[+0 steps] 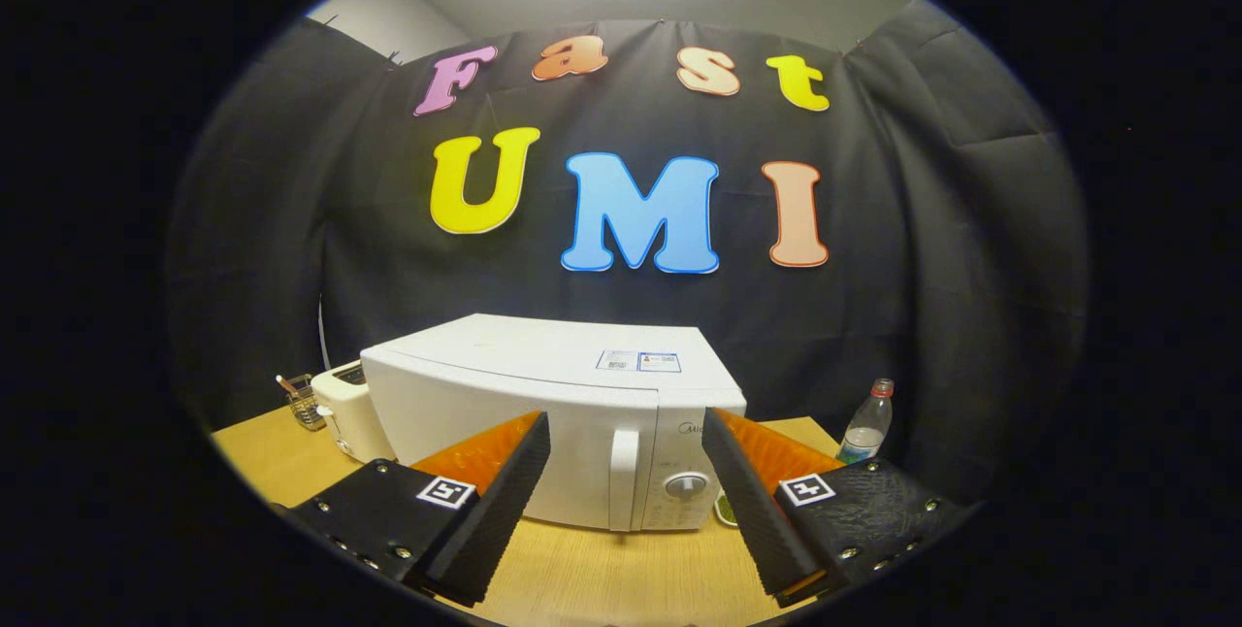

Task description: Open the microwave, put the food inside, and close the microwave door.

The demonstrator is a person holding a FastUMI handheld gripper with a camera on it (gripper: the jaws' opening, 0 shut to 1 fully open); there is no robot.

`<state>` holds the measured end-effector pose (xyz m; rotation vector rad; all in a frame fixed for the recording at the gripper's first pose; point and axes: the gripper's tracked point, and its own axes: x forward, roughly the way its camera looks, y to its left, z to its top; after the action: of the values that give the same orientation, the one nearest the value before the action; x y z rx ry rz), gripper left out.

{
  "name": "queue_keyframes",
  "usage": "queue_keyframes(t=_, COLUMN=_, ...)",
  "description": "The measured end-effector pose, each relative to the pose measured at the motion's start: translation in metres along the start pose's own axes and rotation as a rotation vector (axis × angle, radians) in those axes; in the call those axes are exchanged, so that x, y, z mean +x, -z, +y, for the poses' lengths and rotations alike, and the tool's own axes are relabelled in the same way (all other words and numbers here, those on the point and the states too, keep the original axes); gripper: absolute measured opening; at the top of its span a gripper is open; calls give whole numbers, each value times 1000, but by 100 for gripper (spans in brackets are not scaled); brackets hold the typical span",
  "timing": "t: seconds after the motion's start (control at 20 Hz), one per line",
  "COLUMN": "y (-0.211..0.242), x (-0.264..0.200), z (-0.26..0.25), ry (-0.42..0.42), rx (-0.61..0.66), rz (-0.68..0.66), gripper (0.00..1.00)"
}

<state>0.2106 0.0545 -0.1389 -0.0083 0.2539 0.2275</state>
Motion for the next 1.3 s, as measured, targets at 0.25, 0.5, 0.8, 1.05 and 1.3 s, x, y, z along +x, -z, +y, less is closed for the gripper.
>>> queue_keyframes(t=0.25, y=38, x=40, z=1, ry=-11, rx=18, rz=92, gripper=95)
queue_keyframes(t=0.5, y=75, x=66, z=-2, ry=11, rx=61, rz=190, gripper=77)
queue_keyframes(t=0.8, y=83, x=78, z=6, ry=23, rx=83, rz=212, gripper=30)
queue_keyframes(t=1.05, y=85, x=77, z=7, ry=21, rx=65, rz=249, gripper=10)
queue_keyframes(t=1.3, y=90, x=27, z=22, ry=3, rx=23, rz=270, gripper=10)
